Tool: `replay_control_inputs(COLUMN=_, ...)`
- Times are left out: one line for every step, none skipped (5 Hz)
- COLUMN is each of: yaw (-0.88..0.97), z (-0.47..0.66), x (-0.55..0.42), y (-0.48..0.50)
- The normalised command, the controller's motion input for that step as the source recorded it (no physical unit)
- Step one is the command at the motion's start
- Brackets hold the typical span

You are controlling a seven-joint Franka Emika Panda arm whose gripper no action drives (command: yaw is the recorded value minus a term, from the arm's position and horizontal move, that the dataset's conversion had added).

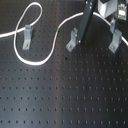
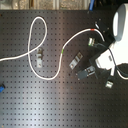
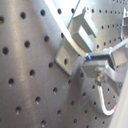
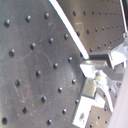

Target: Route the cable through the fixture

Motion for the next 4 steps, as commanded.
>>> replay_control_inputs(yaw=0.09, z=-0.74, x=-0.271, y=-0.122)
replay_control_inputs(yaw=0.00, z=-0.53, x=-0.094, y=-0.027)
replay_control_inputs(yaw=0.00, z=0.01, x=0.000, y=0.000)
replay_control_inputs(yaw=0.07, z=0.11, x=0.015, y=0.273)
